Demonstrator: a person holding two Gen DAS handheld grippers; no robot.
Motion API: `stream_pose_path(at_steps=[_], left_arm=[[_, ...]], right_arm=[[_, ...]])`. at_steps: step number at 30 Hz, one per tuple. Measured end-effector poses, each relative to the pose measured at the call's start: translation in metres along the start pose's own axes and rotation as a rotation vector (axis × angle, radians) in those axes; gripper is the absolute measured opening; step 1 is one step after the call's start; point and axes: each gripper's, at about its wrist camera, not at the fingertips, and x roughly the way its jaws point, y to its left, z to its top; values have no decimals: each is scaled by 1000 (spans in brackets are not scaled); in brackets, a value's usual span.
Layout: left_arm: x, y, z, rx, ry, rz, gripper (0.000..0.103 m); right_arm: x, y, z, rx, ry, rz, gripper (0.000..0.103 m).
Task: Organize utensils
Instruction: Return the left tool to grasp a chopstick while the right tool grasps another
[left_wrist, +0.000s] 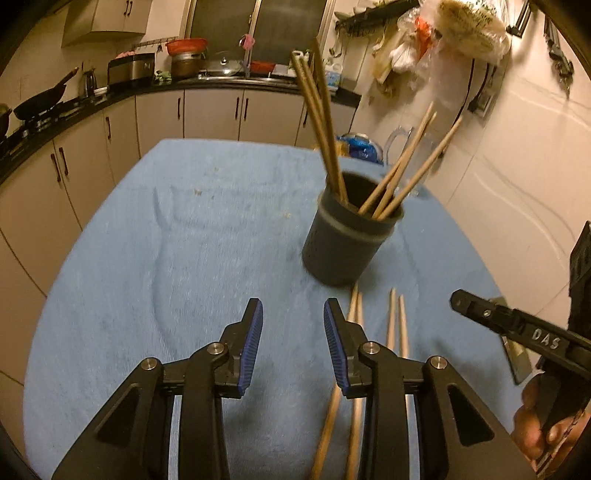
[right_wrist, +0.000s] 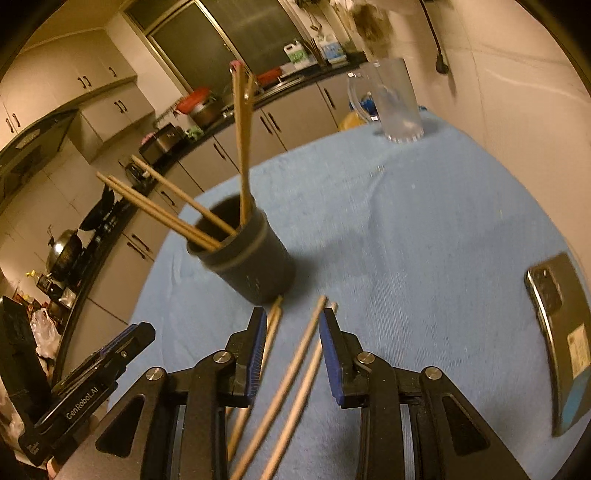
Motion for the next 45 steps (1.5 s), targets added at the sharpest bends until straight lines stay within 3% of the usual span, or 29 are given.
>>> stream_pose_path(at_steps=[7, 21, 33, 45], left_arm=[[12, 5, -20, 0, 42, 10, 33], [20, 7, -24, -2, 72, -2, 33], [27, 16, -24, -30, 105, -18, 33], [31, 15, -23, -19, 130, -40, 33]], right_arm=[[6, -7, -14, 17, 34, -12, 32], [18, -7, -17, 35, 79, -15, 32], [37, -7, -15, 47, 149, -47, 18], [67, 17, -20, -80, 216, -143, 15]])
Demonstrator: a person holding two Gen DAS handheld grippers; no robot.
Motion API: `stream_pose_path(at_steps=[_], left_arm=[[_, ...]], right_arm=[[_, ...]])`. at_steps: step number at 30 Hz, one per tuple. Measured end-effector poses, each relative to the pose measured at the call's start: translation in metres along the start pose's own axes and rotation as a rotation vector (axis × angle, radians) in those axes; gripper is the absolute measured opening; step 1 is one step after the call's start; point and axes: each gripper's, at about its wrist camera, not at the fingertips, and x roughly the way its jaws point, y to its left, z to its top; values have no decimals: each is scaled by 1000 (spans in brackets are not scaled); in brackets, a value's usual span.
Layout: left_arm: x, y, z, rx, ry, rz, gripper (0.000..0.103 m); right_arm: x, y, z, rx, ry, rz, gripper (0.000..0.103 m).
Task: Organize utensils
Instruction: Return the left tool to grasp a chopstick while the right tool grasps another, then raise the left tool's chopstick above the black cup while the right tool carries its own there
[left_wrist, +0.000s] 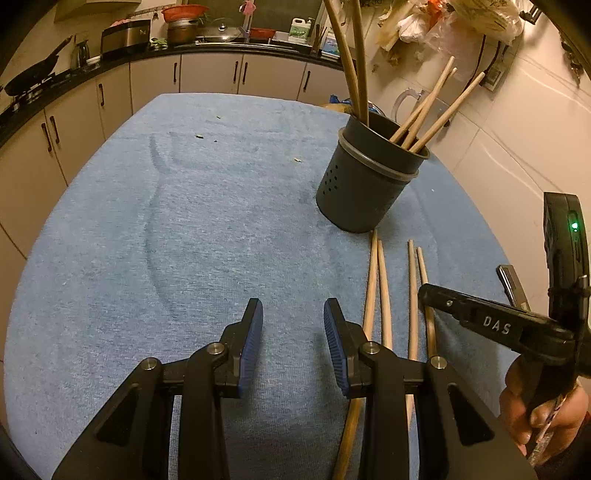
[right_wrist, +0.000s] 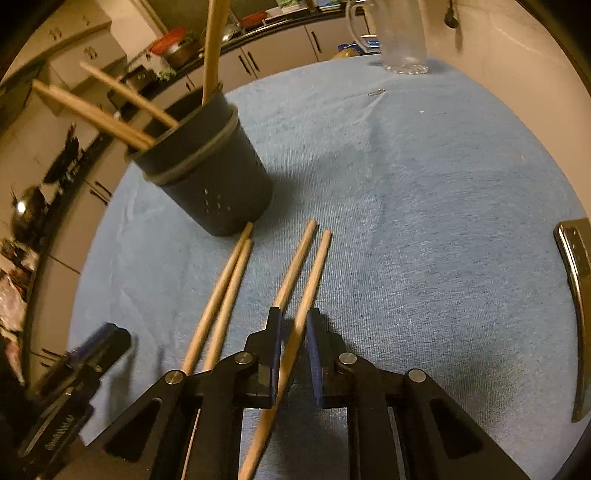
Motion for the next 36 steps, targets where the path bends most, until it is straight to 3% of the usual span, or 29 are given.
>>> stream_pose_path(at_steps=[7, 13, 20, 28, 33, 36], left_arm=[[8, -11, 2, 27, 49, -39, 33], [24, -30, 2, 95, 116, -70, 33], [40, -49, 1, 165, 154, -44, 33], [57, -73, 11, 230, 145, 28, 31], [58, -71, 12, 199, 140, 64, 14], [53, -60, 9, 159, 148, 66, 11]], right_arm=[[-1, 1, 0, -89, 4, -79, 11], [-8, -26, 0, -37, 6, -88, 11], [-11, -39, -4, -2, 6, -53, 11], [-11, -39, 0, -7, 7, -53, 11], [-9, -33, 1, -29, 14, -66, 11], [-9, -31, 0, -45, 16, -67, 11]])
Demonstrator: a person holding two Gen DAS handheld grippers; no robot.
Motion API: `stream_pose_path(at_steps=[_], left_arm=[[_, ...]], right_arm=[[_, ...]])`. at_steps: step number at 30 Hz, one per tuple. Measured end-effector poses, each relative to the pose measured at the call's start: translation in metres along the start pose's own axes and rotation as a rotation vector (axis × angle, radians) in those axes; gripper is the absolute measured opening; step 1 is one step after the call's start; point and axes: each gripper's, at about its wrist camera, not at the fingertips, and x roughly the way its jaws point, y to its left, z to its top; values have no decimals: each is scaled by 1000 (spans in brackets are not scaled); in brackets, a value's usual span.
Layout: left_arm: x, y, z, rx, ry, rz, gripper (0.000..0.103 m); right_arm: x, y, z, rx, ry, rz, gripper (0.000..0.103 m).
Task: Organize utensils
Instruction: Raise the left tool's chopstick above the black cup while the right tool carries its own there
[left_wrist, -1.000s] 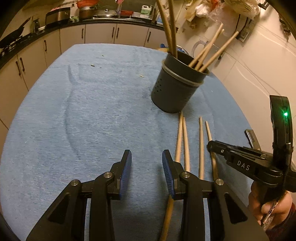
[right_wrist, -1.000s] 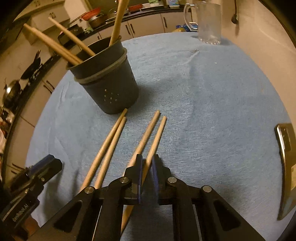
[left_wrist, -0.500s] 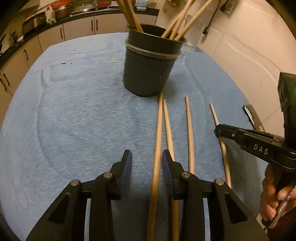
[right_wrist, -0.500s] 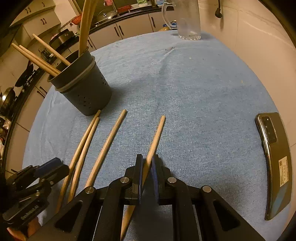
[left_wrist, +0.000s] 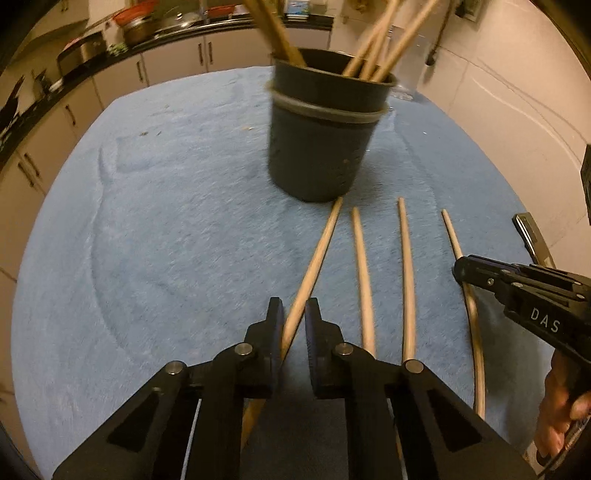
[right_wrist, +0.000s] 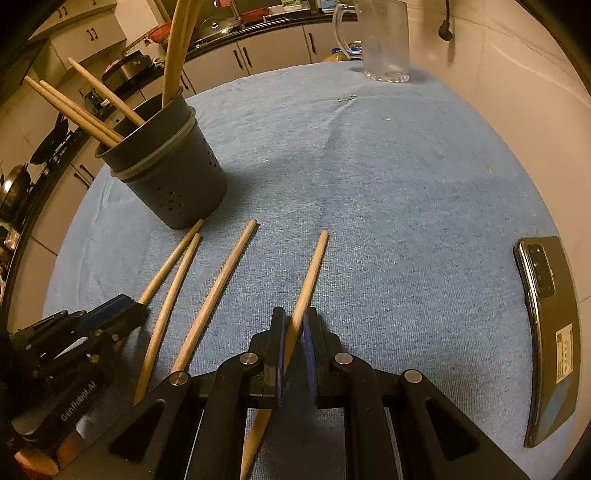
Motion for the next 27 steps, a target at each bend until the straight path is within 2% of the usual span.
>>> stream_pose_path(at_steps=[4, 9, 12, 20, 25, 27], left_arm=[[-11, 11, -14, -39, 11, -6, 10], [-18, 10, -24, -41, 42, -23, 10], [-14, 10, -15, -42, 55, -20, 10], [4, -15, 14, 33, 61, 20, 10], [2, -15, 12, 1, 31, -5, 7], [-8, -6, 3, -16, 10, -29, 6]], right_arm=[[-1, 3, -2, -20, 11, 24, 11], [-2, 11, -6, -62, 34, 46, 11], [-1, 12, -3, -59, 42, 42, 11], [5, 8, 9, -25, 62, 20, 11], [8, 11, 11, -25, 52, 11, 10], [6, 9, 9, -14, 48, 41, 9]])
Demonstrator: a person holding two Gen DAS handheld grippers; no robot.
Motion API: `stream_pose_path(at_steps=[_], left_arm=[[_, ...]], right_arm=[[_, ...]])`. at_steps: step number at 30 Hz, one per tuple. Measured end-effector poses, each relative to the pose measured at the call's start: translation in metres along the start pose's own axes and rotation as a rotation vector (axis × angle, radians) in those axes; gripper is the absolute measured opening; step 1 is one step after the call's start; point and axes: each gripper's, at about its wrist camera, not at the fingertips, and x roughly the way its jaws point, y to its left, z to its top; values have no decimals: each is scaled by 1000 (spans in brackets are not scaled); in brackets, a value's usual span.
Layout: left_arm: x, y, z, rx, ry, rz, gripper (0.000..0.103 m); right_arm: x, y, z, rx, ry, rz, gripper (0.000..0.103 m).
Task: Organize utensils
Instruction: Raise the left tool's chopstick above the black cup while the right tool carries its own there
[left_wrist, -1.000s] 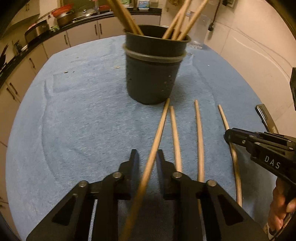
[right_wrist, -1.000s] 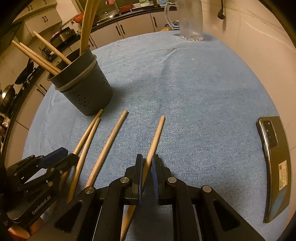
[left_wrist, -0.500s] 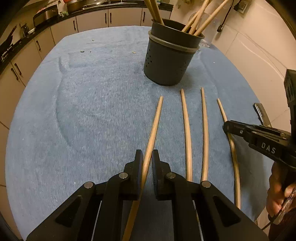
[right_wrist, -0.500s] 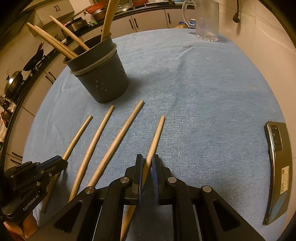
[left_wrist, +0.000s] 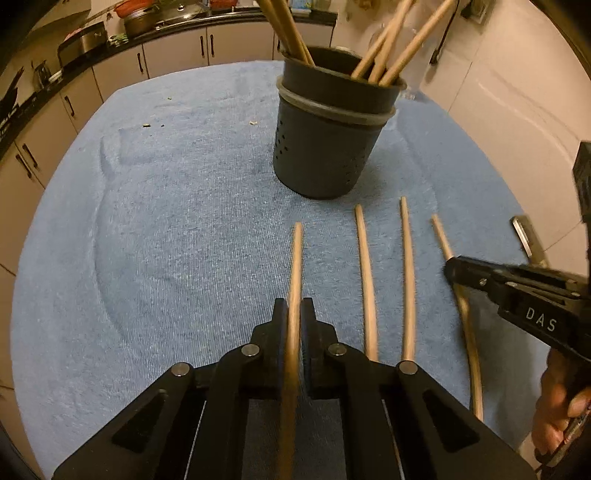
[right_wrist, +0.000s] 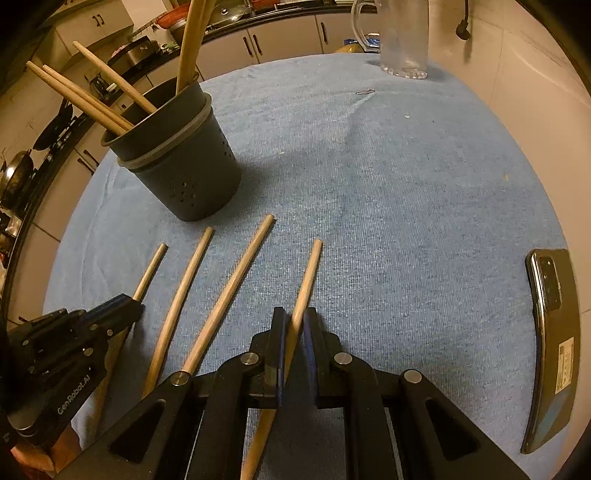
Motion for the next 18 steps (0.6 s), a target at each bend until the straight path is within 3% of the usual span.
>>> stream_pose_path(at_steps=[4, 11, 18], left_arm=[[-36, 3, -13, -34, -93, -32, 6], [-105, 5, -10, -59, -290, -59, 6], [-136, 12, 0, -70, -378, -78, 6]], right_arm=[[-16, 3, -3, 2, -60, 70, 7], [-71, 14, -9, -23, -264, 166, 7], [-110, 24, -20, -31, -415, 215, 7]])
